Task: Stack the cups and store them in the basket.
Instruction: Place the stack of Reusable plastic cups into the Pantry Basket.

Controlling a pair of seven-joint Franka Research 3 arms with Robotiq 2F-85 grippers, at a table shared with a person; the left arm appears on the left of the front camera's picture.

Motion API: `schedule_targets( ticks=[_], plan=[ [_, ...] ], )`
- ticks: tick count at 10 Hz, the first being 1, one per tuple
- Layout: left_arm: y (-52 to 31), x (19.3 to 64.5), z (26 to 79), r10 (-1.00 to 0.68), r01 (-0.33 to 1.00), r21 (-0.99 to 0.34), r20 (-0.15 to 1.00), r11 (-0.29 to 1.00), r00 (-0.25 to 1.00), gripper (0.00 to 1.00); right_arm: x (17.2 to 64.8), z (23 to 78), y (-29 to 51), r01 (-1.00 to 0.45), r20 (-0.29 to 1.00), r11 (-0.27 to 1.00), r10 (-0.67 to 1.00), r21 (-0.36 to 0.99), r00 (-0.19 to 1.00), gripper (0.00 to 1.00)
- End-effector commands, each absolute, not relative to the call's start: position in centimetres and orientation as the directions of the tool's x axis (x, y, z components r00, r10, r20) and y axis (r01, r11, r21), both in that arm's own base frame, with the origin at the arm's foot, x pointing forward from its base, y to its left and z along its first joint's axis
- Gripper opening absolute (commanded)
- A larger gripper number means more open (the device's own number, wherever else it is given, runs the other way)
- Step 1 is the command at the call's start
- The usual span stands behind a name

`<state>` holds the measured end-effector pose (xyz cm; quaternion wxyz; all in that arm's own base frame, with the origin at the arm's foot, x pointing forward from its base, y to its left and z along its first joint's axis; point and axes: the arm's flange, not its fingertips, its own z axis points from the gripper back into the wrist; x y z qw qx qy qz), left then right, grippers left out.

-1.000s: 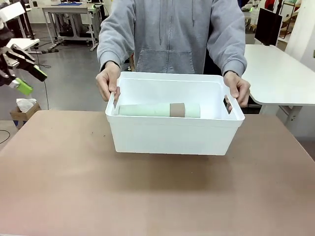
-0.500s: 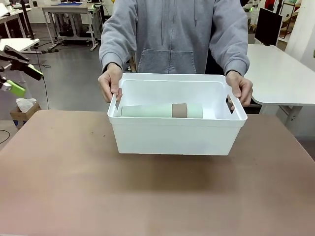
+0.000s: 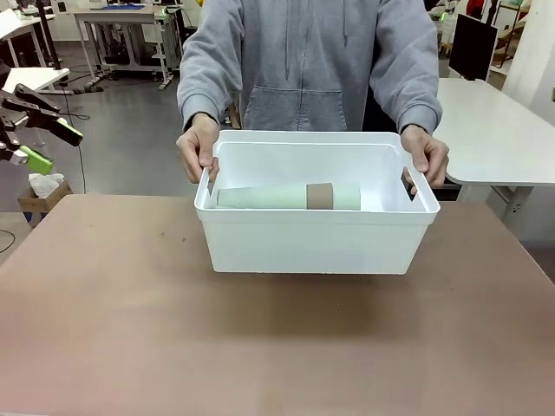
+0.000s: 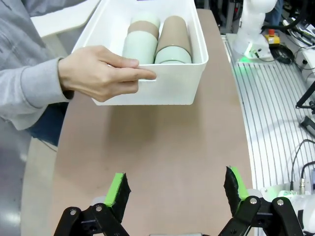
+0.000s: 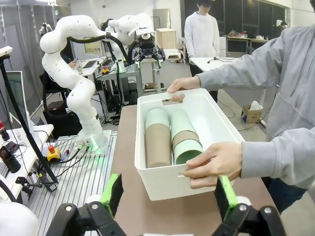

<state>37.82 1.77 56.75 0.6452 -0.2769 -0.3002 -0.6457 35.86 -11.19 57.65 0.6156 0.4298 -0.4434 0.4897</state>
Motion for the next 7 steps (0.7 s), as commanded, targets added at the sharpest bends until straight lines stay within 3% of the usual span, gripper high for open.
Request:
schedule_targets(
  ticks=[1,7],
  plan=[
    [2.17,37.84,57.22,-0.682,0.999,0.024,0.731,0.025,-0.001,1.0,35.85,57.95,-11.18,-0.984,0.97,0.148,0.209,0.096,0.126,1.0],
    [2.17,37.84,57.22,-0.682,0.999,0.024,0.731,0.025,-0.001,1.0,35.85,57.95,-11.18,-0.984,0.97,0.148,0.209,0.096,0.126,1.0]
  ],
)
